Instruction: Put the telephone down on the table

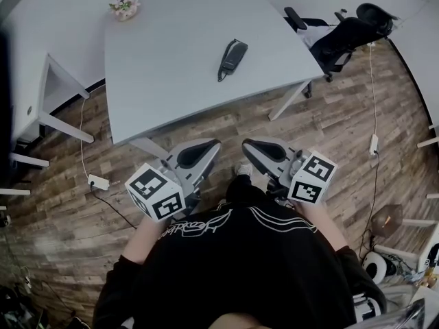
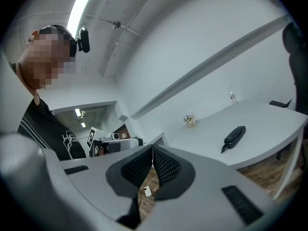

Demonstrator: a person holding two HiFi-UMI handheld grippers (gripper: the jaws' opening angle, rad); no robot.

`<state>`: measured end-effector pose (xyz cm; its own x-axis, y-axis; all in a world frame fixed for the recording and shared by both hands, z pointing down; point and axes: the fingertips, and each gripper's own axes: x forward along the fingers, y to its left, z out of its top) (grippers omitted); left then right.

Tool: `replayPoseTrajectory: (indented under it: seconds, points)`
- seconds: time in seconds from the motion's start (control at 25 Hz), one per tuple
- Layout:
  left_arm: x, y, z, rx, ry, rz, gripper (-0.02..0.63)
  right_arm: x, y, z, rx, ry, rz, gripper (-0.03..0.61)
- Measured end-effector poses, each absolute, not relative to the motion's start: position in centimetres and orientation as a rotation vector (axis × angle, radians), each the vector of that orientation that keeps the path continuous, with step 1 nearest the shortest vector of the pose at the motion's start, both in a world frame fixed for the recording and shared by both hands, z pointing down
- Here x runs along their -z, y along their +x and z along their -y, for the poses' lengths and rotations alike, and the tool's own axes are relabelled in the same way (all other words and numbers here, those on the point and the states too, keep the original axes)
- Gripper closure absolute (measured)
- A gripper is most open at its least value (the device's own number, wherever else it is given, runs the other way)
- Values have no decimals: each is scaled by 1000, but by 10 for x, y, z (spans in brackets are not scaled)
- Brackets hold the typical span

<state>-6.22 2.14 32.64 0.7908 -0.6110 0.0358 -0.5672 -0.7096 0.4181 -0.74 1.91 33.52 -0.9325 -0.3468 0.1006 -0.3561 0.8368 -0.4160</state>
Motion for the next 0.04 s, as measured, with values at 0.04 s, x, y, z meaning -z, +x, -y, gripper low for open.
replayPoseTrajectory:
  seconds: [0.04]
  points:
    - [-327,-63,-21,142,2571,889,606,-336,-8,-19,-683,575,2987,540]
